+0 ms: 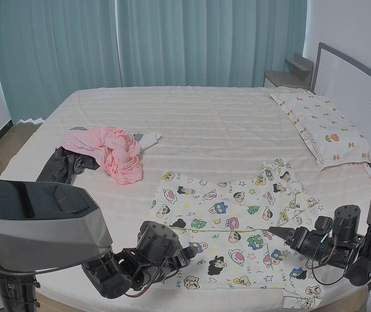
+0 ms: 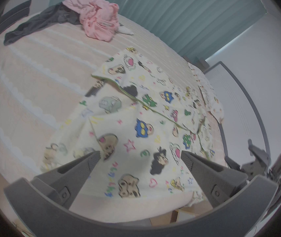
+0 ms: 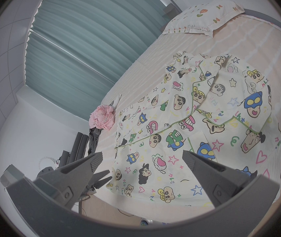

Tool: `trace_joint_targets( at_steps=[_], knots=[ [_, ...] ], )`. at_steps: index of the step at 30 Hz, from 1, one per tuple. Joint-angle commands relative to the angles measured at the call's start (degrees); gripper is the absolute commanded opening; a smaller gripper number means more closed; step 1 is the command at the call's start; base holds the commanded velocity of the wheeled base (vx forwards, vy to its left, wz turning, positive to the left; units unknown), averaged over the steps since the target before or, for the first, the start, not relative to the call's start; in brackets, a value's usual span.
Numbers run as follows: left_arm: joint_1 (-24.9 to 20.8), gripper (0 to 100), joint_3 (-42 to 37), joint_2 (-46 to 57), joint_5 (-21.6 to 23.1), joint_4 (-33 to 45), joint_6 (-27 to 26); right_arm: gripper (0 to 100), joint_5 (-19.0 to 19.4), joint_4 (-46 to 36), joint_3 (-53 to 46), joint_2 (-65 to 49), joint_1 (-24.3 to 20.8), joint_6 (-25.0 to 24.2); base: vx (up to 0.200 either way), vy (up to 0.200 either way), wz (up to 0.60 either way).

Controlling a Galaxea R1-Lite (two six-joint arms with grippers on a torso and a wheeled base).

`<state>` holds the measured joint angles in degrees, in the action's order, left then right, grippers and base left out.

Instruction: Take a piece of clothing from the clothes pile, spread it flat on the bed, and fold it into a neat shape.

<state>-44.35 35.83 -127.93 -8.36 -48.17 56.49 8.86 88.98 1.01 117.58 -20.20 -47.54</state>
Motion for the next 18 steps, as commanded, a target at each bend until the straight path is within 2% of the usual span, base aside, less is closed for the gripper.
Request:
trace_joint_targets(
  at_steps=[1, 6, 12, 17, 18],
  knots=[
    [-3.46, 100, -2.43, -0.04, 0.45, -2.02, -0.15, 100, -0.07, 1.02, -1.01, 0.11, -0.02, -0.01, 0.000, 0.000, 0.00],
    [-5.22, 100, -4.45, -0.22, 1.77, -1.76, -0.77, 100, -0.07, 1.02, -1.01, 0.11, -0.10, 0.08, 0.000, 0.000, 0.00],
    [-5.13, 100, -4.89, -0.30, 0.80, -1.93, -2.26, 100, -0.07, 1.02, -1.01, 0.11, -0.10, 0.08, 0.000, 0.000, 0.00],
    [-3.02, 100, -5.33, 3.21, -2.27, -1.93, -2.35, 100, -0.07, 1.02, -1.01, 0.11, -0.10, 0.08, 0.000, 0.000, 0.00],
    [-1.00, 100, -5.33, 4.79, -3.41, -1.76, -2.26, 100, -0.07, 1.02, -1.01, 0.11, -0.10, 0.08, 0.000, 0.000, 0.00]
  ],
)
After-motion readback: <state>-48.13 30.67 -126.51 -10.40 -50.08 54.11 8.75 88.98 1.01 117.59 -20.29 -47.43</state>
